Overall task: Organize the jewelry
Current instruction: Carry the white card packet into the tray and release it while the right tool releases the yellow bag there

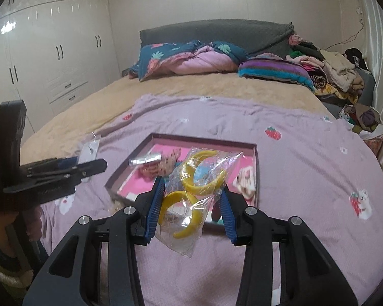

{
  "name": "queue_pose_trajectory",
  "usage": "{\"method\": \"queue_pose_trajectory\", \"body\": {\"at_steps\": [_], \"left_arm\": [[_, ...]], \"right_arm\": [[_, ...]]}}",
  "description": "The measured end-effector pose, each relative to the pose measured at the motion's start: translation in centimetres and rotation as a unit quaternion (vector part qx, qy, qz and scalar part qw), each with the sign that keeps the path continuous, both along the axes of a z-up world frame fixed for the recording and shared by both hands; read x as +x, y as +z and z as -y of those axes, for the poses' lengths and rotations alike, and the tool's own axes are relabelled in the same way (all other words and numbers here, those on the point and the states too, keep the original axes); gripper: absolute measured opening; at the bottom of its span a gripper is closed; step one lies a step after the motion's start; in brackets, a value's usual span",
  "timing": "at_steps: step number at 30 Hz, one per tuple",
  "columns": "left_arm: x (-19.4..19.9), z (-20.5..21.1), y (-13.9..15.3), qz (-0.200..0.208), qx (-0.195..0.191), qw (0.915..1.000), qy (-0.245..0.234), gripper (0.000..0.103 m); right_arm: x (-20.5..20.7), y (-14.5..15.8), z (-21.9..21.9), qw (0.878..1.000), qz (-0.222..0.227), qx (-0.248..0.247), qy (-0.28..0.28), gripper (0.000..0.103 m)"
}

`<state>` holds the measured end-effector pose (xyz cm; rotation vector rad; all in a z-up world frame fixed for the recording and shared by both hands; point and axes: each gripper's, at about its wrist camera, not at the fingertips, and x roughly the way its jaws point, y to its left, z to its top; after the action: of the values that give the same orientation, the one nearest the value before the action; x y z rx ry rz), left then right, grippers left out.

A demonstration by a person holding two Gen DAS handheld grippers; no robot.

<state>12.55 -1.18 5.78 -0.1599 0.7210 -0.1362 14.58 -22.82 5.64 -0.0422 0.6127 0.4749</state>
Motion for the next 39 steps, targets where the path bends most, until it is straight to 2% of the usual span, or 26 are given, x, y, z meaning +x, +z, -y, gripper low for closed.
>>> {"method": "queue_pose_trajectory", "body": {"at_steps": [7,13,24,30,33,39], "left_arm": [[1.7,0.5,0.5,0.003,0.011,0.9999,-0.006,0.037],[3.3,0.0,0.7,0.001,0.005,1.0000,-0.005,0.037],[6.6,-0.6,0.9,0.008,0.010,0.9998,-0.013,0.038],[8.3,-1.1,-1.0,-0.015,0.007,0.9996,-0.021,0.038],[9.0,-1.4,-2.3,-0.030,-0.009,0.9993,-0.022,0.038],[10.0,-1.4,-5.0,-0.059,0.007,0.9981,-0.018,0.038]], "right_arm": [[1.5,1.4,0.6,1.000,0.022,0.004,-0.005,0.040],[3.4,1.8,1.0,0.999,0.026,0.015,-0.012,0.040],[7.3,1.2,0.0,1.000,0.013,0.018,-0.015,0.040],[9.3,0.2,-0.8,1.000,0.002,0.009,-0.013,0.040],[10.0,-0.7,-0.9,1.000,-0.007,0.018,-0.016,0.040],[11.1,-3.2,-1.1,1.000,-0.021,0.007,-0.019,0.040]]}}
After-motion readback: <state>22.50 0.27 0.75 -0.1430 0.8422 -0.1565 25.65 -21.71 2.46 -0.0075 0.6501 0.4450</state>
